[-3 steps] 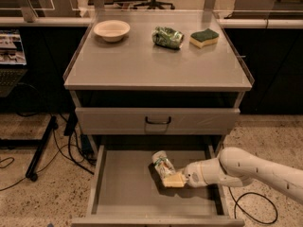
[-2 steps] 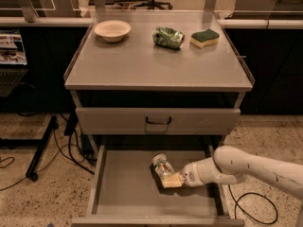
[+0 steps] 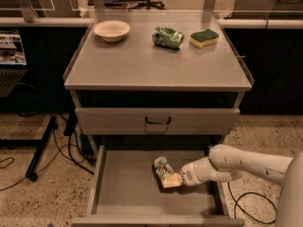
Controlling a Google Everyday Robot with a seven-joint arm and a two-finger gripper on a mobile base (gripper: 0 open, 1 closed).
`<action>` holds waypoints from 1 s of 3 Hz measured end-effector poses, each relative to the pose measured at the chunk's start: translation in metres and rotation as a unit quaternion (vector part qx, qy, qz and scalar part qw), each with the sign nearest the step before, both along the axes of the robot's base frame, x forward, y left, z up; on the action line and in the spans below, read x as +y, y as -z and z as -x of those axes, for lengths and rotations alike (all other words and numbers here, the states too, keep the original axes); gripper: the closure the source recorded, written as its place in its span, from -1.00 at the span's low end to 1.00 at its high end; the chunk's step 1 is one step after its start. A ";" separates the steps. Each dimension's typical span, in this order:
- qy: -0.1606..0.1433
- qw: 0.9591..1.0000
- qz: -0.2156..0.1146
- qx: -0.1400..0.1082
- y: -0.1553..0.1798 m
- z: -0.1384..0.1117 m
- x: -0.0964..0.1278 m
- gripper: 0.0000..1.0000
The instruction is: Place 7up can into middle drawer
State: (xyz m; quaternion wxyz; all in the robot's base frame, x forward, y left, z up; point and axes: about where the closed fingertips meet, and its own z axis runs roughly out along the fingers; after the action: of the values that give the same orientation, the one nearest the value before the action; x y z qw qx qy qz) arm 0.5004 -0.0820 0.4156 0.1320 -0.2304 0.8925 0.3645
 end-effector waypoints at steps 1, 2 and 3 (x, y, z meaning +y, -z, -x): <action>0.000 1.000 0.000 0.000 0.000 0.000 0.000 0.01; 0.000 1.000 0.000 0.000 0.000 0.000 0.000 -0.46; 0.000 1.000 0.000 0.000 0.000 0.000 0.000 -0.91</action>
Offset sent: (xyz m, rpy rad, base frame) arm 0.0000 0.0000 0.0000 0.0000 0.0000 0.0001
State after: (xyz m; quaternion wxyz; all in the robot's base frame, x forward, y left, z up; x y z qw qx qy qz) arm 0.5003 -0.0819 0.4156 0.1319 -0.2304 0.8925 0.3646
